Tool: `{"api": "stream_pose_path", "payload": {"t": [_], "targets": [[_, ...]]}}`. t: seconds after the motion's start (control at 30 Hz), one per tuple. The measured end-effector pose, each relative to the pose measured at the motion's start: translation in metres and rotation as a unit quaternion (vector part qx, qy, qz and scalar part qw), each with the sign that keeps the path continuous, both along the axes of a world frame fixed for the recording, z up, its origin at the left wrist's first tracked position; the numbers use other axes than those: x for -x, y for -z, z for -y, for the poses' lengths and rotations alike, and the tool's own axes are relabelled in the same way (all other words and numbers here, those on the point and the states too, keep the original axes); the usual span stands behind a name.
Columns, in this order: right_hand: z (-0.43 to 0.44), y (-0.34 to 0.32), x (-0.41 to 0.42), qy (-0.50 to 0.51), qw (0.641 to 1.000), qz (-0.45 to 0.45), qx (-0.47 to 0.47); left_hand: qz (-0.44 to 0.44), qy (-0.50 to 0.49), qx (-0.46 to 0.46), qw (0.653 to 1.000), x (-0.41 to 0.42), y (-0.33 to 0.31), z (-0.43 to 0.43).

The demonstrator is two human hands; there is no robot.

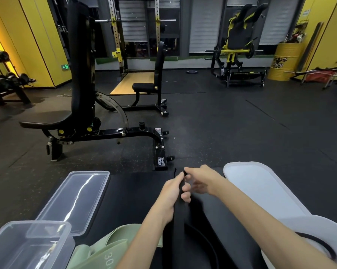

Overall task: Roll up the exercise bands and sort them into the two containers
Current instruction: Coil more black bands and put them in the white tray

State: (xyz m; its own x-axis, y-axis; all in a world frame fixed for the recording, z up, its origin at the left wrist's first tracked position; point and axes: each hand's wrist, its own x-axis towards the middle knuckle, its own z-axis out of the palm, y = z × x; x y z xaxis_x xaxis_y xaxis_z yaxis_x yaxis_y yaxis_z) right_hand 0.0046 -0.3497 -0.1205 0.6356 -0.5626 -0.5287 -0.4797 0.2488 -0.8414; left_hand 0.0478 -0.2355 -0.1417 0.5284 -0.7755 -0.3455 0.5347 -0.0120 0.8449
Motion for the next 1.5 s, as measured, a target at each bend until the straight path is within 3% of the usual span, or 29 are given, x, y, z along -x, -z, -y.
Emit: {"api": "stream_pose_path", "payload": {"t": [0.1, 0.2, 0.33, 0.43, 0.63, 0.77, 0.83, 1.0, 1.2, 1.27, 1.4, 1.5], "targets": [[-0.009, -0.007, 0.012, -0.054, 0.986, 0.025, -0.153, -0.012, 0.011, -0.014, 1.0, 0.007, -0.004, 0.001], [-0.003, -0.005, 0.007, -0.075, 0.983, 0.04, -0.161, -0.025, 0.035, -0.042, 0.998, 0.019, -0.008, 0.0], [0.011, -0.006, -0.005, 0.034, 0.974, 0.13, -0.181, 0.092, 0.149, -0.088, 0.981, 0.036, -0.007, -0.02], [0.01, -0.001, -0.001, 0.044, 0.961, 0.154, -0.227, 0.089, 0.12, -0.056, 0.987, 0.046, -0.004, -0.032], [-0.014, -0.008, 0.033, -0.155, 0.973, 0.028, -0.171, 0.079, 0.048, -0.037, 0.995, 0.048, -0.006, -0.03], [-0.006, -0.013, 0.023, -0.036, 0.975, 0.144, -0.168, 0.004, 0.09, -0.004, 0.996, 0.062, -0.007, -0.046], [-0.003, -0.013, 0.023, 0.005, 0.965, 0.183, -0.189, 0.014, 0.093, -0.011, 0.996, 0.068, -0.008, -0.052], [-0.034, -0.017, 0.053, -0.16, 0.969, 0.073, -0.172, 0.078, 0.013, -0.014, 0.997, 0.065, -0.021, -0.049], [-0.028, -0.034, 0.042, -0.016, 0.972, 0.18, -0.148, 0.005, 0.078, -0.018, 0.997, 0.091, -0.023, -0.07], [-0.035, -0.034, 0.049, -0.037, 0.975, 0.161, -0.148, 0.023, 0.058, -0.008, 0.998, 0.098, -0.024, -0.074], [-0.065, -0.036, 0.081, -0.171, 0.976, 0.039, -0.13, 0.071, -0.004, -0.012, 0.997, 0.101, -0.035, -0.07], [-0.061, -0.044, 0.076, -0.069, 0.979, 0.146, -0.127, 0.034, 0.024, 0.009, 0.999, 0.109, -0.039, -0.077]]}}
